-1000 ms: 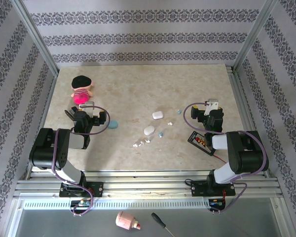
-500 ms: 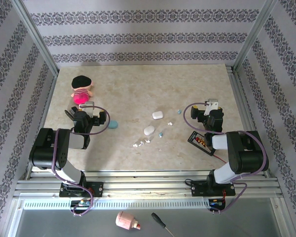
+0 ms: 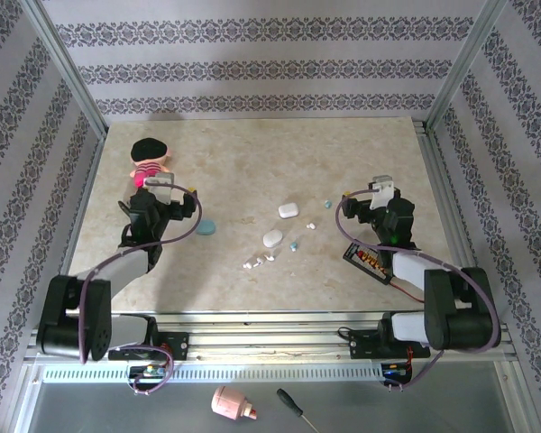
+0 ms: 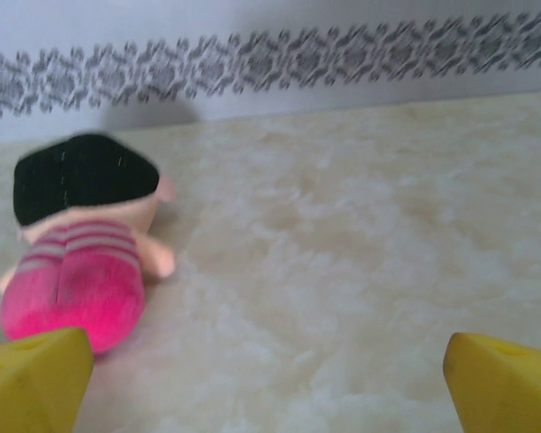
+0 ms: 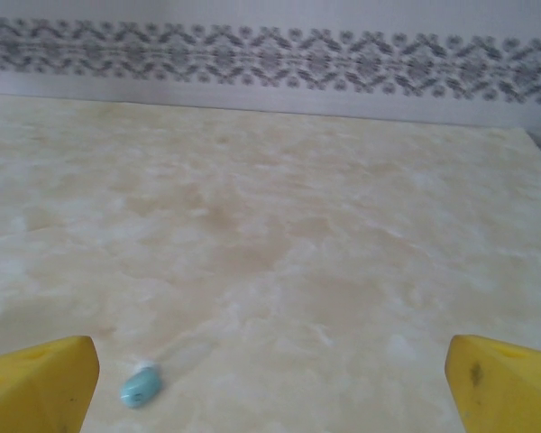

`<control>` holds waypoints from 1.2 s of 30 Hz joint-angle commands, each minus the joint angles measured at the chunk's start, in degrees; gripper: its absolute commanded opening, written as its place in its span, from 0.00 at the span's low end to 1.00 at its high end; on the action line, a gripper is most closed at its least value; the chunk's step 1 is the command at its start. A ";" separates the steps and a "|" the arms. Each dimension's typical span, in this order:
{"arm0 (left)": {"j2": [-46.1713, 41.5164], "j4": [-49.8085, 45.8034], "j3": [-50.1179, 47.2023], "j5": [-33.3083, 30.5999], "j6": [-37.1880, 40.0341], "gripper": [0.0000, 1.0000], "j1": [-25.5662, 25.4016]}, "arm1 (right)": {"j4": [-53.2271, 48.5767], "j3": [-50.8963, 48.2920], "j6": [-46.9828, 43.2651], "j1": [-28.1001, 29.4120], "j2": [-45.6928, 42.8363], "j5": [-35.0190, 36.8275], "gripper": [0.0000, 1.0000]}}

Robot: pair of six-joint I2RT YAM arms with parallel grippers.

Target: Insert wireless bluetooth earbuds into charging case

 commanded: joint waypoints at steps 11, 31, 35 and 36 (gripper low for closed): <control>-16.36 -41.23 13.75 12.06 6.61 1.00 -9.50 | -30.90 14.71 -13.95 10.24 -5.95 -23.54 0.98; -21.80 -46.02 7.82 9.34 6.48 0.99 -12.84 | -55.15 39.77 -1.16 32.80 19.19 16.00 0.95; -22.37 -46.96 7.77 8.40 6.96 0.99 -12.82 | -57.70 39.57 19.00 34.58 18.95 15.11 0.92; -22.46 -47.23 7.88 8.25 7.00 0.99 -12.80 | -57.96 39.12 22.05 35.24 18.74 14.74 0.92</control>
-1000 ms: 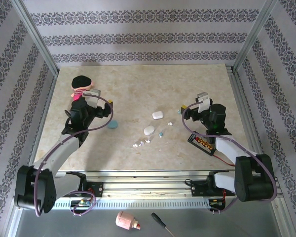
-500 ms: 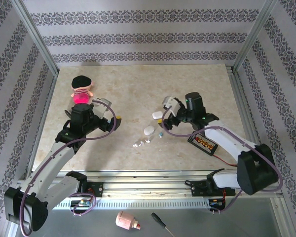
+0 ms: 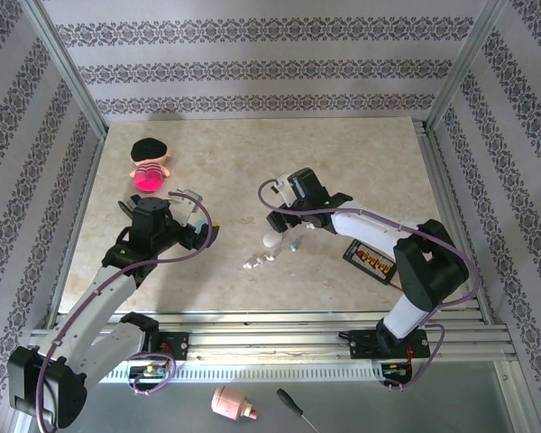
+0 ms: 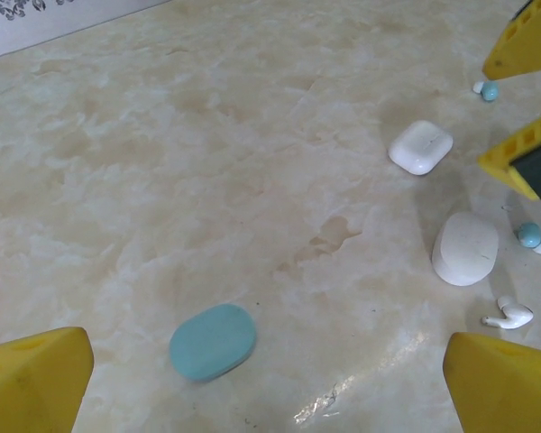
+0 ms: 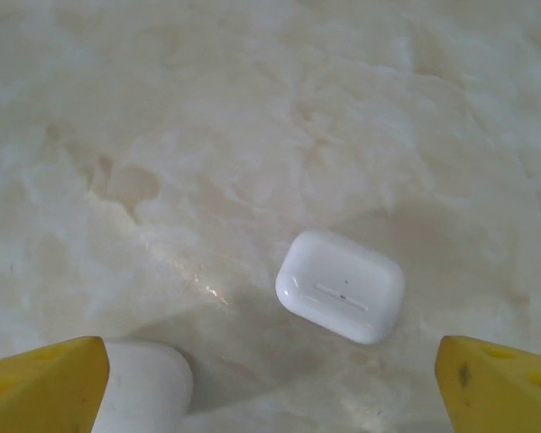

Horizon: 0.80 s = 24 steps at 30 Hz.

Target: Insert wireless bluetooth earbuds into charging case

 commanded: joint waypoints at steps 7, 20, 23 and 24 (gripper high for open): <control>-1.85 -2.84 -0.85 -1.19 1.35 0.99 -0.58 | -6.91 -0.81 34.58 4.35 0.93 0.55 0.92; -2.69 -2.10 -2.61 0.35 0.56 0.99 -0.59 | -7.17 0.67 39.31 5.38 8.14 -10.99 0.88; -3.15 -2.16 -2.70 -0.32 0.82 0.99 -0.59 | -7.15 1.68 39.07 5.25 9.48 -11.70 0.85; -3.24 -2.16 -2.70 -0.57 0.91 0.99 -0.58 | -7.13 2.34 38.72 5.31 10.07 -12.34 0.84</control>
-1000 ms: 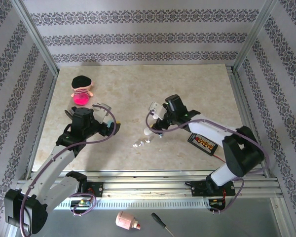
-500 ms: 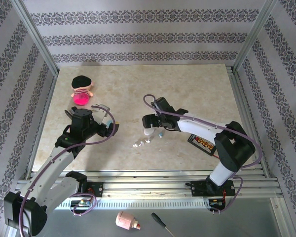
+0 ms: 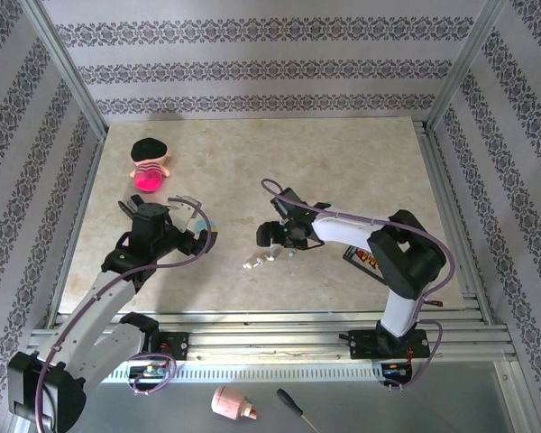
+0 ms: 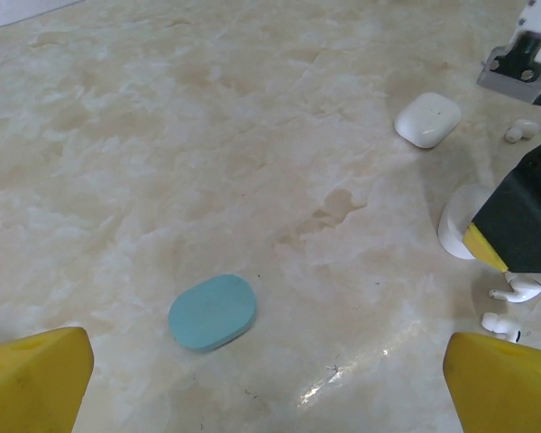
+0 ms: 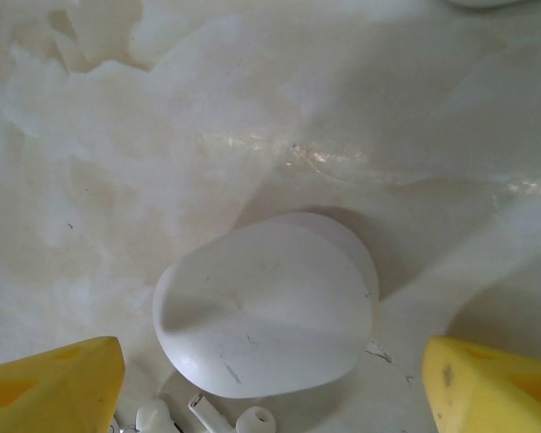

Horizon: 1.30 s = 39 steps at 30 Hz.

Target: Insert wireless bluetooth earbuds into charging case

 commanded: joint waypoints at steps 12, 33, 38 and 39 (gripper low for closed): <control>-3.50 -2.74 -1.25 -1.98 1.30 0.99 -0.62 | -1.18 9.98 -4.70 1.00 7.21 -6.90 0.79; -2.87 -4.59 -0.76 -3.34 2.04 0.99 -0.59 | -11.13 13.41 -11.09 8.93 5.66 16.38 0.72; -2.90 -4.72 -0.89 -3.18 1.91 0.99 -0.62 | -11.35 14.76 -9.92 9.74 8.25 14.96 0.68; -2.91 -4.68 -0.94 -3.25 1.92 0.99 -0.63 | -11.36 14.95 -9.95 9.74 8.65 14.53 0.67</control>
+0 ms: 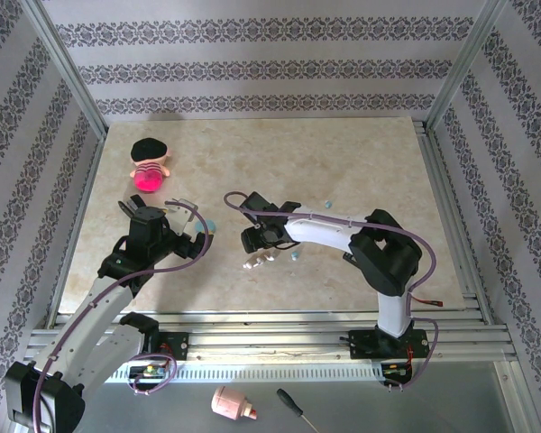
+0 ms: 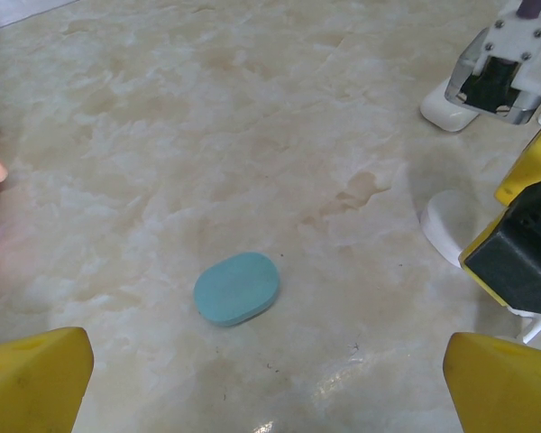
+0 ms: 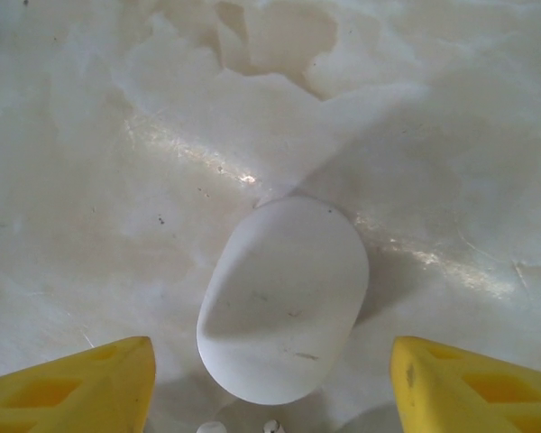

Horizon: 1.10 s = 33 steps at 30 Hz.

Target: Insert wireless bluetooth earbuds into charging case

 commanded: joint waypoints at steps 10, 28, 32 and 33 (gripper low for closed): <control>-0.11 -1.49 -0.50 -0.53 1.24 0.99 -0.62 | -2.73 0.95 -1.88 -0.99 1.67 2.98 0.54; 0.35 -1.49 -0.41 -0.22 1.33 0.99 -0.62 | -1.13 -0.06 -8.71 -3.94 0.76 1.71 0.60; 0.46 -1.56 -0.44 -0.25 1.33 0.99 -0.59 | -1.10 -0.32 -9.02 -3.94 1.42 1.48 0.56; 0.48 -1.50 -0.39 -0.18 1.33 0.99 -0.59 | -1.21 -0.32 -8.99 -3.97 1.67 1.65 0.55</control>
